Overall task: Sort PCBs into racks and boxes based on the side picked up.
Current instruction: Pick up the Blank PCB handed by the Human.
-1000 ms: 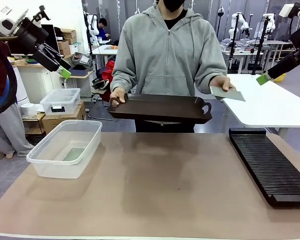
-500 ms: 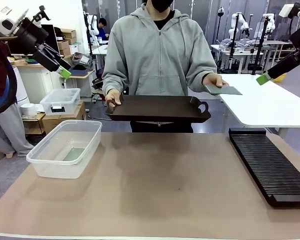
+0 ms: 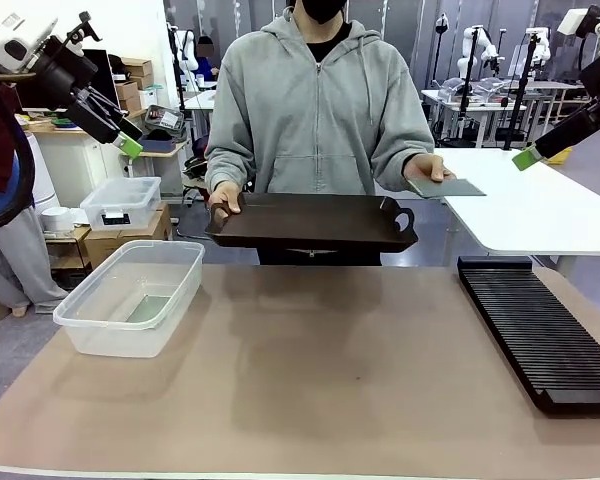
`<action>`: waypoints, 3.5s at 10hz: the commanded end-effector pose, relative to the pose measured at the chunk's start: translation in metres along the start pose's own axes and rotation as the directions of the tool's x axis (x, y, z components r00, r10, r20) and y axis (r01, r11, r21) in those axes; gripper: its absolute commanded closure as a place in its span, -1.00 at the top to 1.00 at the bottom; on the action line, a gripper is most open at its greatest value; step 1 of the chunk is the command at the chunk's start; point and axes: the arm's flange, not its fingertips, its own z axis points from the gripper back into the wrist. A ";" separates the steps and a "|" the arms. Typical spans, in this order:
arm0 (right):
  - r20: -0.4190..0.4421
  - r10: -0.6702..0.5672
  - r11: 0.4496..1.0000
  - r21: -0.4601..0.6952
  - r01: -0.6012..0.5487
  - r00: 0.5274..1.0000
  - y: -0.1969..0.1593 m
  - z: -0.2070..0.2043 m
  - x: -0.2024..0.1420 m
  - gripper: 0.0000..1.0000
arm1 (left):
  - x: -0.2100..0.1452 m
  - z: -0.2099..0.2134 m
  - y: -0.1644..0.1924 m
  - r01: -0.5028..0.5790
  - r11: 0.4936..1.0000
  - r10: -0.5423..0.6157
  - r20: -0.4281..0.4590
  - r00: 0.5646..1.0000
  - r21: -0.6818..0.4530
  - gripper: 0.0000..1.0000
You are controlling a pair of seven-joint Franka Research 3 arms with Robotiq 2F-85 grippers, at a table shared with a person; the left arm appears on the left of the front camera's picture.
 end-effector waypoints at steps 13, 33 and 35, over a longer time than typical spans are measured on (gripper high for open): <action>-0.001 -0.195 0.977 0.083 0.194 0.981 -0.021 -0.012 0.011 1.00 | 0.000 0.000 0.000 -0.001 1.000 0.001 -0.001 1.000 0.000 1.00; -0.360 -0.723 0.363 0.527 0.768 0.589 -0.176 -0.170 -0.029 1.00 | 0.000 0.000 0.000 -0.001 1.000 0.001 -0.001 1.000 0.000 1.00; -0.372 -0.717 0.324 0.572 0.754 0.590 -0.177 -0.183 -0.031 1.00 | 0.000 0.000 0.000 -0.001 1.000 0.001 -0.001 1.000 0.000 1.00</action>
